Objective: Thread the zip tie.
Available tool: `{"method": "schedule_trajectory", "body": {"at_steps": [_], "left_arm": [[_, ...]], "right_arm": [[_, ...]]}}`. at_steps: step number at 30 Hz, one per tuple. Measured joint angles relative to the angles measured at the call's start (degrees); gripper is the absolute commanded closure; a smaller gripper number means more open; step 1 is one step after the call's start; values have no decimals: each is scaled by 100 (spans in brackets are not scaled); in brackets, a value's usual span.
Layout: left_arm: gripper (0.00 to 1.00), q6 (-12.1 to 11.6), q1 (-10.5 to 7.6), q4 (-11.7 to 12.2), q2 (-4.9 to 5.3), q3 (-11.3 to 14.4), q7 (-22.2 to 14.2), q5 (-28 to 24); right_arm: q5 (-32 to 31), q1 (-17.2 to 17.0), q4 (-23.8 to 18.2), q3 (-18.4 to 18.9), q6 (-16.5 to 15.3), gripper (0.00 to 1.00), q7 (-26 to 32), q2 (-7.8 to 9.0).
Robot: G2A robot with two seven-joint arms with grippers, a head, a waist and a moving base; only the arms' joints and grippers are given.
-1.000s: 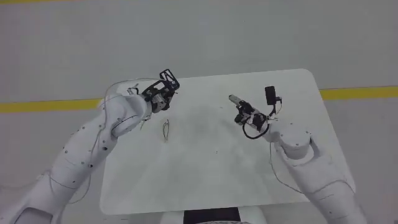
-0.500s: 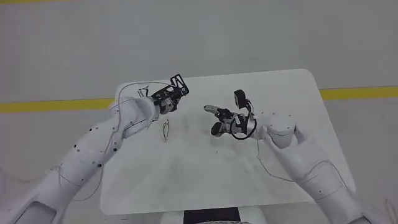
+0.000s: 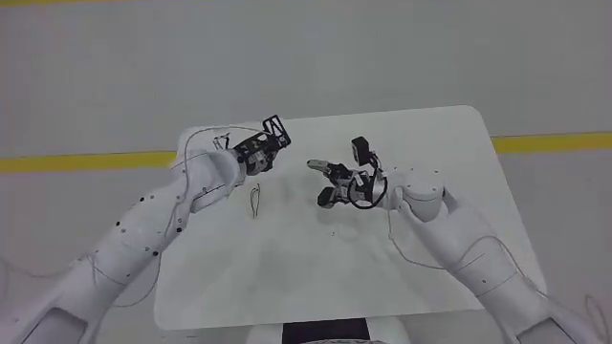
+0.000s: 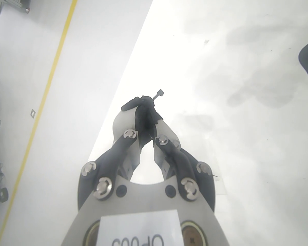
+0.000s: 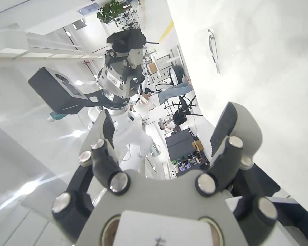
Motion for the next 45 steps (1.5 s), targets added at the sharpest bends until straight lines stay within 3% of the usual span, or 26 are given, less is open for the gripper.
{"method": "schedule_trajectory", "body": {"at_steps": [8,20,25,37,38,39,41,45], "left_arm": [[100,-10,298,-179,89,-140,159,180],[100,117,389,-156,71,-152,278,297],[100,134,460,-161,72,-219,352,383],[100,133,458,-166,73,-223,346,421],[100,133,458,-166,73,-223,346,421],[100,133,458,-166,73,-223,346,421],[100,133,458,-166,73,-223,346,421],[100,133,458,-166,73,-223,346,421]], "right_arm": [[476,627,765,-416,8,0,123,-227],[649,624,846,-461,-64,0,-115,-295],[979,722,1112,-478,-358,0,-297,-395],[808,706,1071,-620,-415,0,-473,-453],[821,725,1093,-638,-433,7,-476,-468],[833,744,1119,-655,-465,26,-492,-484],[870,781,1187,-694,-566,51,-534,-525],[905,843,1333,-747,-835,58,-671,-600]]}}
